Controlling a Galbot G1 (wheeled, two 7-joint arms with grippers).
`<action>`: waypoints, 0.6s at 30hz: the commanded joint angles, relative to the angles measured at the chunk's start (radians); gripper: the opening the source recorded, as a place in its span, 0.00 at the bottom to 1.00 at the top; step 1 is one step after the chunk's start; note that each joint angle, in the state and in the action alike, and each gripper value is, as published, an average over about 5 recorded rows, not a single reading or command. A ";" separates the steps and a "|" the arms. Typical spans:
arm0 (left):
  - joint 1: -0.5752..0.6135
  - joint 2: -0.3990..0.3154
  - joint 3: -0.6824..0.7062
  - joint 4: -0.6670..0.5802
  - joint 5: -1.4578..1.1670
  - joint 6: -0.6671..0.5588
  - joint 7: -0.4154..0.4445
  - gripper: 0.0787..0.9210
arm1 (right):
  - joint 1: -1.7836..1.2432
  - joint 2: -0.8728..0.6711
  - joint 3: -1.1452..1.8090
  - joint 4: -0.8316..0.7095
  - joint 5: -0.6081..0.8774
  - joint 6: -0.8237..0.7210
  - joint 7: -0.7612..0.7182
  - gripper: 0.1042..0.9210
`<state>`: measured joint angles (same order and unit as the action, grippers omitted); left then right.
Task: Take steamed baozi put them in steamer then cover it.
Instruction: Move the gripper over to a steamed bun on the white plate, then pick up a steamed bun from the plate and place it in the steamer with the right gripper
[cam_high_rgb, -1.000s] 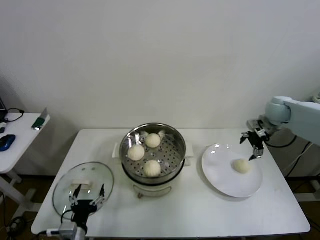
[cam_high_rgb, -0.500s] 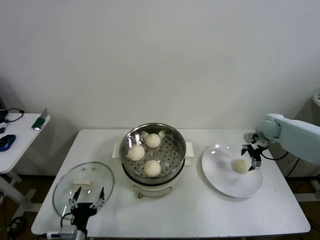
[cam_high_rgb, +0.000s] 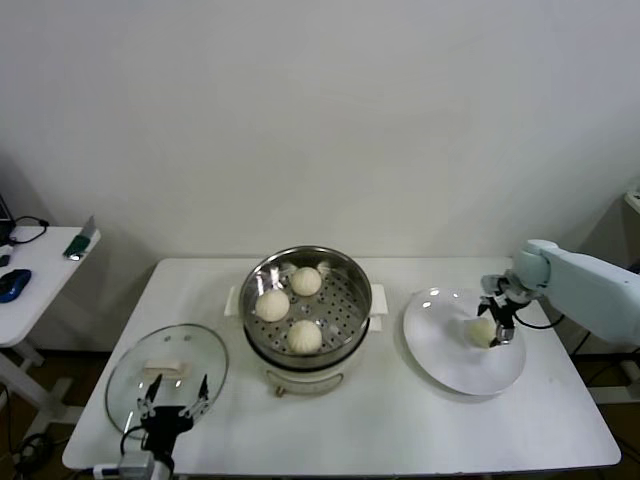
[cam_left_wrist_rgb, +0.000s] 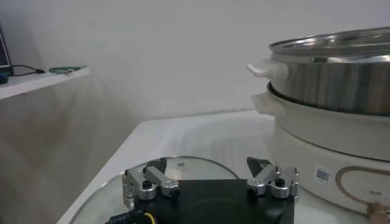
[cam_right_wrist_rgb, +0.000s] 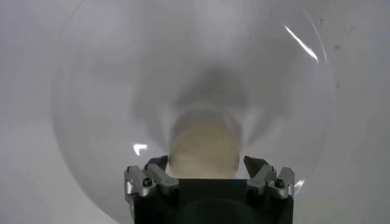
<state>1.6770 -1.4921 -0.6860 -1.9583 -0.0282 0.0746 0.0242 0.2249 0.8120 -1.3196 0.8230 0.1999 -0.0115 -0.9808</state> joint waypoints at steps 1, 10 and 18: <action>0.001 -0.001 -0.001 -0.004 0.000 0.001 0.000 0.88 | -0.029 0.011 0.034 -0.026 -0.009 0.000 0.003 0.84; -0.004 -0.002 0.000 -0.004 -0.001 0.001 -0.001 0.88 | 0.097 -0.020 -0.055 0.060 0.052 -0.022 0.000 0.74; -0.016 0.000 0.005 -0.002 -0.003 0.005 0.000 0.88 | 0.537 -0.052 -0.401 0.325 0.297 -0.137 0.021 0.72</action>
<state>1.6651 -1.4936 -0.6828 -1.9601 -0.0292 0.0777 0.0233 0.3775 0.7791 -1.4263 0.9226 0.2871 -0.0596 -0.9748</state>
